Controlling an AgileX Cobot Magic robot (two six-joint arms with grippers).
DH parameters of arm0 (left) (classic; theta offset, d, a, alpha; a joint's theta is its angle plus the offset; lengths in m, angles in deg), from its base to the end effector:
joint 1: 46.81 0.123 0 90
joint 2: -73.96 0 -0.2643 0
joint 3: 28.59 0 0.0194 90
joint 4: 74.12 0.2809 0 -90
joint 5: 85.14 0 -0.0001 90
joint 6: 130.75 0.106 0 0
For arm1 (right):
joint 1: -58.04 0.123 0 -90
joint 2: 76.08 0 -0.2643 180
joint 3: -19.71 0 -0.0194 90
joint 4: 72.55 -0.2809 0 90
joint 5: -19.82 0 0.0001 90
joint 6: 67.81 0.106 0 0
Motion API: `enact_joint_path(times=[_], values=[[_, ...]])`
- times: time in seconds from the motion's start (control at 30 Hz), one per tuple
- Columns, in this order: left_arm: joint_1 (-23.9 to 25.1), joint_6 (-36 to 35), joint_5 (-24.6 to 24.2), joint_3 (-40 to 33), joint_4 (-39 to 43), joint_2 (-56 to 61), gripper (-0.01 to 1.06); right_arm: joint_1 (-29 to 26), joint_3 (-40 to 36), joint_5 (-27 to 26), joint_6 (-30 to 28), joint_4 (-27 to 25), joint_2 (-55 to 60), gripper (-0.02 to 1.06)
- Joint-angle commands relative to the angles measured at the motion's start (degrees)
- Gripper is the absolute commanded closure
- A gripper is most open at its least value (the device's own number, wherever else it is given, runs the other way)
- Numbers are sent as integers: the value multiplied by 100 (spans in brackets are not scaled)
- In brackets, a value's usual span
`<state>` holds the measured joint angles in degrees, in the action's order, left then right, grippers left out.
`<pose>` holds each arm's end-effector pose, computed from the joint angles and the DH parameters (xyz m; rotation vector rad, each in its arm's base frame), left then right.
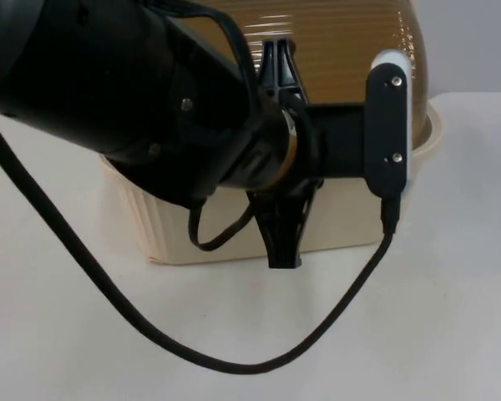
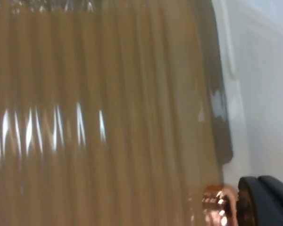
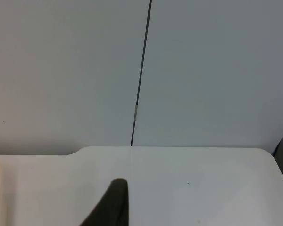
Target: Open the box lid with the left hand, place the block into the box with the right hand, then close the box lid with the left hand.
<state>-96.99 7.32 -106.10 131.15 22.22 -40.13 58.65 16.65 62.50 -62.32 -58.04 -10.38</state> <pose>0.2826 -0.2800 0.1156 1.6950 1.5352 0.4600 0.2440 -0.0154 0.4470 0.0151 1.9295 -0.2191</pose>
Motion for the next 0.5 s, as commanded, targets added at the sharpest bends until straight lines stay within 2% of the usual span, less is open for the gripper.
enact_joint_path(times=[0.0,0.23,0.47], values=[[73,75,45,29,-115,-14,105,-4,64,-4,-14,-2,-27,0],[294,119,8,29,-115,-14,105,-4,64,-4,-14,-2,-27,0],[294,131,-472,42,-99,-1,105,-4,64,-17,-14,-2,-27,0]])
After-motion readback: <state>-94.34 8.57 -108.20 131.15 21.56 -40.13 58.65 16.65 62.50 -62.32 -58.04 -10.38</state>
